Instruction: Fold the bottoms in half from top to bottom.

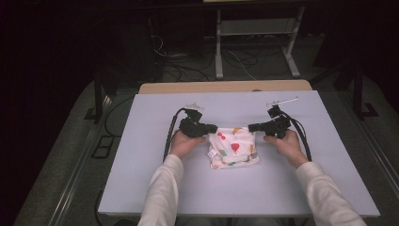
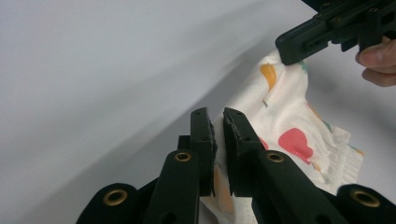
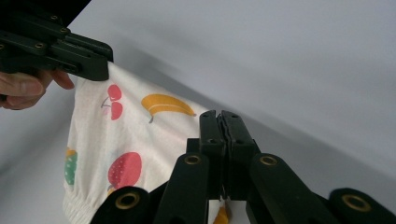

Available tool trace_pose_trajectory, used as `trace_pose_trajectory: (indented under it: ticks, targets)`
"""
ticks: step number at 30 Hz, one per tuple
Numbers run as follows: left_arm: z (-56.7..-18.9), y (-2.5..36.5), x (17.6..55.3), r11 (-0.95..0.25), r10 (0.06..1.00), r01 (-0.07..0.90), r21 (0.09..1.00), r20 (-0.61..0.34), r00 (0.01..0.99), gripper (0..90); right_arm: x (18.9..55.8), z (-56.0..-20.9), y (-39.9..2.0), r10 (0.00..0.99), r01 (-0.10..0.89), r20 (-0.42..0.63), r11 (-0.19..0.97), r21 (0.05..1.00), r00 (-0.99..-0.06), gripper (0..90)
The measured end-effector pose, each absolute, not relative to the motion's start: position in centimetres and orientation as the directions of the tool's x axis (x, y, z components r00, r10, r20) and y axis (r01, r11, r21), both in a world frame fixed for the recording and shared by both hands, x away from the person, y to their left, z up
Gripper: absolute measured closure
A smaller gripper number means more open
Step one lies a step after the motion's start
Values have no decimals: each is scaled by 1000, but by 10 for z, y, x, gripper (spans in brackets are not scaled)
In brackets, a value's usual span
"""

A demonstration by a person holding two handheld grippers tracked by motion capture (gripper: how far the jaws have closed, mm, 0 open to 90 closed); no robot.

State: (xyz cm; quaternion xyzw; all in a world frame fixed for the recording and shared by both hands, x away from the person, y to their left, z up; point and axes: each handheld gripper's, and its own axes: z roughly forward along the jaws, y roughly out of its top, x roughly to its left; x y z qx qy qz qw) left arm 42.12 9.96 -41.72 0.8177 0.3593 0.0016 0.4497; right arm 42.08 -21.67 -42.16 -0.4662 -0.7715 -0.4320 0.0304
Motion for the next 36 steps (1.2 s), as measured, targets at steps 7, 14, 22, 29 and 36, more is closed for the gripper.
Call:
trace_pose_trajectory:
  ticks: [7, 14, 22, 29, 36]
  targets:
    - [-419, 103, 426, -319, 610, 575, 753, -302, 733, 813, 428, -423, -211, 707, 748, 442, 187, 637, -553, 866]
    - [-427, 105, 435, -263, 636, 572, 777, -307, 708, 814, 433, -427, -209, 718, 748, 440, 169, 641, -539, 866]
    - [-430, 104, 437, -251, 648, 560, 790, -292, 703, 814, 440, -427, -207, 738, 735, 414, 162, 658, -533, 866]
    - [-437, 105, 442, -219, 664, 568, 793, -305, 682, 814, 445, -435, -206, 752, 732, 420, 121, 671, -509, 866]
    - [-438, 106, 448, -186, 676, 583, 791, -328, 660, 810, 449, -434, -204, 753, 730, 436, 86, 678, -493, 866]
